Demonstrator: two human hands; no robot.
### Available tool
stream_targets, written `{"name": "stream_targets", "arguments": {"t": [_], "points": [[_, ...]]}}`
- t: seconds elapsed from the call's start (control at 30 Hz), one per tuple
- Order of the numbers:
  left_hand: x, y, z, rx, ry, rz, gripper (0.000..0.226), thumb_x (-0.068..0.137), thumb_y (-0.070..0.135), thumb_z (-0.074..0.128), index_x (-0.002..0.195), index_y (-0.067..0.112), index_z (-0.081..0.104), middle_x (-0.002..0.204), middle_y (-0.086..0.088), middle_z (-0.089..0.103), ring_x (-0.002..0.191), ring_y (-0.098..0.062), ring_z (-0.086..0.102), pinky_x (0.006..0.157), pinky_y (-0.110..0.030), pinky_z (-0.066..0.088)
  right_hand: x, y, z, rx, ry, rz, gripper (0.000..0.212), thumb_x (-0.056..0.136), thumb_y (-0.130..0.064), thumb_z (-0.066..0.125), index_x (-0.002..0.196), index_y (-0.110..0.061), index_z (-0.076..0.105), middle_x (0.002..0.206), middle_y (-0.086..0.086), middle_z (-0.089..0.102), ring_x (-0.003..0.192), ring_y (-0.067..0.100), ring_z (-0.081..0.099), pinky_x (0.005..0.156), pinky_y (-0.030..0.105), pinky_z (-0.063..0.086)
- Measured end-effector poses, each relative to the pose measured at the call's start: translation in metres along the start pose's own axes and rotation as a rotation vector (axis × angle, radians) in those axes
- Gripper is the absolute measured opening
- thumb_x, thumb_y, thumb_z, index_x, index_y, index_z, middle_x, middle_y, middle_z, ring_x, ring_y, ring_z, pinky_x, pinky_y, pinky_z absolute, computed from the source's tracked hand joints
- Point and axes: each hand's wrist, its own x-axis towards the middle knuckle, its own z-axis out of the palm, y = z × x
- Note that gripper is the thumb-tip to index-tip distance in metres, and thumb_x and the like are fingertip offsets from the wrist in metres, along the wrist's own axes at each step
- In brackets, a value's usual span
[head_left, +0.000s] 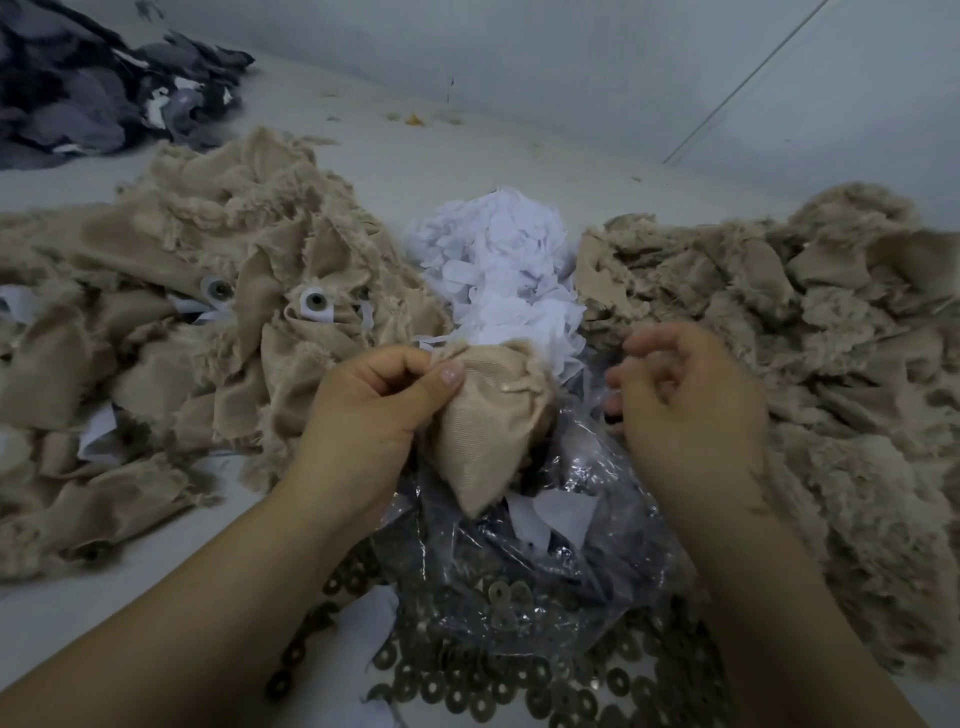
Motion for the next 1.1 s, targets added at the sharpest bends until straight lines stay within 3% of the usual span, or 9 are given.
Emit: {"name": "stream_targets", "arguments": {"t": [0.1, 0.2, 0.27, 0.37, 0.5, 0.67, 0.87, 1.0, 1.1], "points": [[0.002, -0.003, -0.004, 0.018, 0.017, -0.016, 0.020, 0.074, 0.033, 0.076, 0.070, 0.014, 0.071, 0.069, -0.015, 0.056, 0.067, -0.023, 0.049, 0.064, -0.027, 0.045, 0.007, 0.011, -0.003, -0.581, -0.198, -0.037, 0.015, 0.083, -0.010, 0.063, 0.076, -0.022, 0.070, 0.075, -0.002, 0.071, 0.072, 0.020, 0.065, 0.061, 0.022, 0.044], [0.002, -0.004, -0.004, 0.010, 0.025, -0.030, 0.022, 0.072, 0.037, 0.075, 0.068, 0.015, 0.070, 0.067, -0.012, 0.056, 0.065, -0.021, 0.051, 0.063, -0.025, 0.046, 0.005, 0.016, 0.001, -0.790, -0.436, 0.041, 0.019, 0.085, -0.007, 0.060, 0.085, -0.014, 0.077, 0.088, 0.004, 0.074, 0.077, 0.020, 0.065, 0.054, 0.020, 0.039], [0.002, -0.004, -0.005, -0.011, 0.020, -0.022, 0.018, 0.076, 0.032, 0.072, 0.066, 0.018, 0.069, 0.061, -0.002, 0.060, 0.062, -0.011, 0.056, 0.062, -0.019, 0.049, 0.003, 0.014, 0.003, -0.791, -0.415, 0.013, 0.015, 0.089, -0.014, 0.061, 0.087, -0.014, 0.076, 0.088, 0.003, 0.074, 0.080, 0.019, 0.066, 0.060, 0.021, 0.041], [0.003, -0.002, -0.007, -0.044, 0.070, -0.024, 0.017, 0.080, 0.027, 0.072, 0.067, 0.016, 0.070, 0.072, -0.006, 0.066, 0.075, -0.018, 0.062, 0.073, -0.026, 0.052, -0.003, 0.009, 0.005, -0.612, -0.256, -0.145, 0.014, 0.087, -0.030, 0.068, 0.076, -0.024, 0.063, 0.073, -0.007, 0.065, 0.071, 0.013, 0.061, 0.060, 0.026, 0.040], [0.004, 0.006, -0.005, -0.089, 0.135, -0.005, 0.015, 0.076, 0.025, 0.067, 0.067, 0.013, 0.069, 0.072, -0.006, 0.067, 0.077, -0.018, 0.064, 0.075, -0.028, 0.054, -0.010, 0.009, 0.013, -0.493, -0.453, -0.195, 0.019, 0.079, -0.034, 0.079, 0.080, -0.029, 0.061, 0.076, -0.010, 0.063, 0.072, 0.011, 0.060, 0.064, 0.029, 0.051], [0.004, 0.014, -0.006, -0.075, 0.134, 0.016, 0.019, 0.078, 0.025, 0.065, 0.068, 0.008, 0.063, 0.066, -0.004, 0.061, 0.068, -0.019, 0.056, 0.071, -0.030, 0.050, -0.004, 0.014, 0.013, -0.685, -0.598, -0.095, 0.015, 0.079, -0.008, 0.067, 0.089, -0.018, 0.069, 0.093, 0.001, 0.066, 0.087, 0.017, 0.062, 0.068, 0.023, 0.046], [0.002, 0.010, -0.004, -0.055, 0.141, 0.009, 0.027, 0.078, 0.024, 0.066, 0.072, -0.001, 0.061, 0.085, -0.021, 0.055, 0.085, -0.029, 0.050, 0.084, -0.039, 0.048, -0.004, 0.004, 0.011, -0.617, -0.317, -0.173, 0.027, 0.070, 0.008, 0.059, 0.085, -0.015, 0.062, 0.092, 0.006, 0.055, 0.083, 0.024, 0.052, 0.069, 0.033, 0.044], [0.003, 0.009, -0.003, -0.048, 0.149, 0.013, 0.028, 0.078, 0.025, 0.067, 0.074, -0.003, 0.060, 0.082, -0.021, 0.055, 0.084, -0.028, 0.051, 0.082, -0.034, 0.051, -0.012, -0.017, 0.013, -0.591, -0.699, -0.317, 0.033, 0.077, -0.004, 0.059, 0.085, -0.028, 0.080, 0.077, -0.019, 0.055, 0.068, 0.006, 0.055, 0.071, 0.020, 0.048], [0.004, 0.010, -0.003, -0.052, 0.150, 0.006, 0.029, 0.078, 0.026, 0.066, 0.074, -0.001, 0.058, 0.088, -0.022, 0.053, 0.084, -0.029, 0.048, 0.082, -0.037, 0.050, -0.024, -0.015, 0.013, -0.626, -0.794, -0.318, 0.034, 0.077, -0.019, 0.054, 0.099, -0.029, 0.079, 0.099, -0.010, 0.064, 0.085, 0.013, 0.062, 0.077, 0.032, 0.057]]}}
